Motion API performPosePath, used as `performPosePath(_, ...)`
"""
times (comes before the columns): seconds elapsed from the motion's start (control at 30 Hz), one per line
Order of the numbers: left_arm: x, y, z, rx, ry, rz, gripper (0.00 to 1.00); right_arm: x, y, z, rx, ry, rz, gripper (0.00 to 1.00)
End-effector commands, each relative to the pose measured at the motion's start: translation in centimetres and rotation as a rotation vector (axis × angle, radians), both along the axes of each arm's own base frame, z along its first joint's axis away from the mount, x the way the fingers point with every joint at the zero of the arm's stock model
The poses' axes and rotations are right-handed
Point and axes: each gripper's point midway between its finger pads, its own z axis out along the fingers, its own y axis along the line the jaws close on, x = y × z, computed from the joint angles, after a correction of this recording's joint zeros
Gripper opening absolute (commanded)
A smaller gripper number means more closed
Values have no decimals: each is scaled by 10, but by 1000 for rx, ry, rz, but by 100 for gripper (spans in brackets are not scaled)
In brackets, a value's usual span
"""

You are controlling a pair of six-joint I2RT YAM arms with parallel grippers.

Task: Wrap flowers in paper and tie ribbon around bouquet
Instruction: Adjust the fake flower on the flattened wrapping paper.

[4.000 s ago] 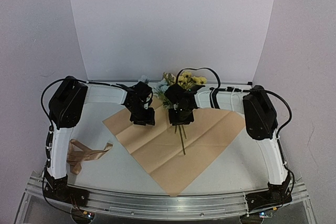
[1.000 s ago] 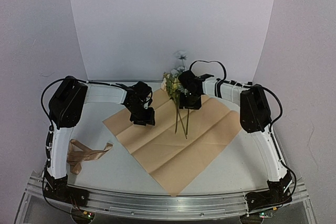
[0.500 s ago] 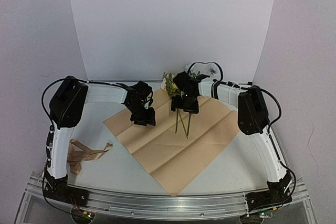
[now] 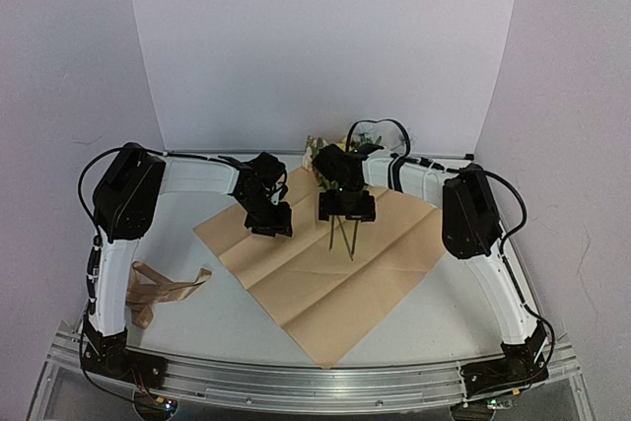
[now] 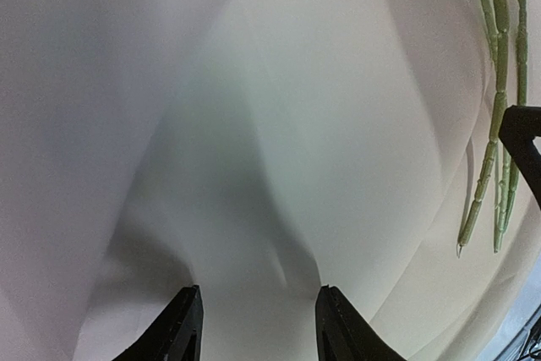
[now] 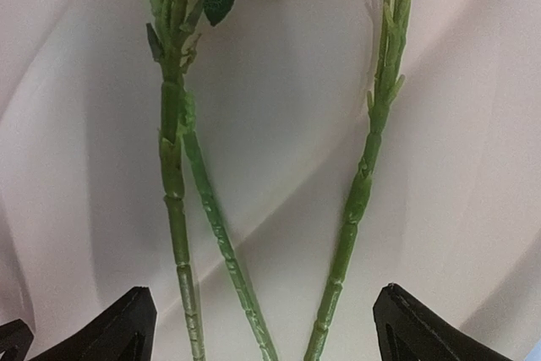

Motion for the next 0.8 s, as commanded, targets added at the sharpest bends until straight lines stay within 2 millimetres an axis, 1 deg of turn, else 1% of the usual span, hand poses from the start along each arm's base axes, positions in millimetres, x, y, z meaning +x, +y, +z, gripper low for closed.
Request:
performPosePath(0.0, 7, -3, 13, -19, -21, -12, 47, -5, -11, -3, -21, 25, -44, 86)
performPosePath(0.1, 7, -3, 16, -26, -26, -12, 47, -15, -9, -12, -22, 59, -43, 67)
performPosePath(0.13, 8, -3, 17, -28, -27, -12, 47, -19, -7, -14, -22, 67, -41, 65)
performPosePath(0.33, 7, -4, 19, -39, -30, -10, 47, -33, -3, -20, -26, 99, -36, 66)
performPosePath(0.53, 5, -3, 24, -48, -38, -7, 47, -43, 1, -20, -26, 115, -22, 57)
performPosePath(0.57, 5, -3, 25, -51, -39, -6, 47, -45, 2, -21, -26, 118, -19, 54)
performPosePath(0.67, 4, -3, 24, -56, -35, -5, 47, -50, 2, -21, -26, 129, -13, 39)
performPosePath(0.77, 3, -3, 23, -60, -30, -4, 47, -55, -2, -22, -36, 137, -14, 24)
